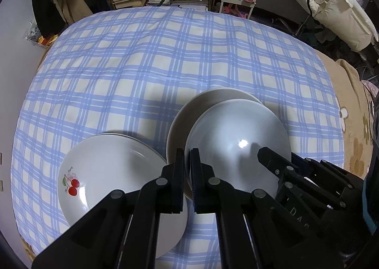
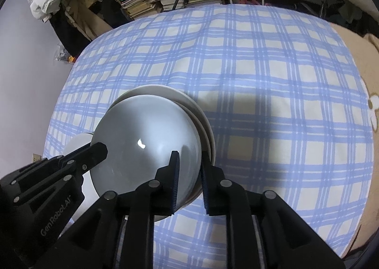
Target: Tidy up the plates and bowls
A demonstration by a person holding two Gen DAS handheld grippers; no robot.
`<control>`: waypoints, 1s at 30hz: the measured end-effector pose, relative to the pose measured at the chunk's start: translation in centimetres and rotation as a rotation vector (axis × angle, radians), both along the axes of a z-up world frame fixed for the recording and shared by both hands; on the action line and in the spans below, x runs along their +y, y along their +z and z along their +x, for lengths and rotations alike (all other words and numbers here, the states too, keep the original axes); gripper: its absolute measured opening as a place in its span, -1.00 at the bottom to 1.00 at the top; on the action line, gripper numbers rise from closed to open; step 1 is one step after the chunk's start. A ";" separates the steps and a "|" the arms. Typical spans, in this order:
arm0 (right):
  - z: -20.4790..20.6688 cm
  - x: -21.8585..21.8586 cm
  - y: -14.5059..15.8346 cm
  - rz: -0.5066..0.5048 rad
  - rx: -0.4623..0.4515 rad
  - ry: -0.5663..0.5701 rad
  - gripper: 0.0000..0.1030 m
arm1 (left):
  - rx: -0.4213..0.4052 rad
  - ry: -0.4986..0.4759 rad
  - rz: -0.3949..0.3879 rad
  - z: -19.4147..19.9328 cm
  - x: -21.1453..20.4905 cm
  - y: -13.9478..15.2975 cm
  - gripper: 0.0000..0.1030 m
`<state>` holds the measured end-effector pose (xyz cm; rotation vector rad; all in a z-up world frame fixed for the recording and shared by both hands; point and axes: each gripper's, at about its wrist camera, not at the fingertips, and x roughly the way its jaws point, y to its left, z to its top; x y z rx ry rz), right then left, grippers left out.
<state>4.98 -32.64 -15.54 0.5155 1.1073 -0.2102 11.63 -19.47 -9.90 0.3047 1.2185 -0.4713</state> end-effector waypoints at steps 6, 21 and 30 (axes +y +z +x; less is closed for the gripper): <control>-0.1 0.4 0.7 -0.059 -0.001 0.004 -0.54 | -0.001 0.001 -0.008 0.0 0.2 0.1 -0.89; -0.7 -1.5 1.4 0.039 -0.042 -0.037 0.07 | -0.045 0.009 0.014 0.2 0.5 0.7 -0.84; -2.4 -4.9 2.5 0.002 -0.007 -0.113 0.64 | -0.047 0.048 0.056 1.8 1.9 0.4 -0.69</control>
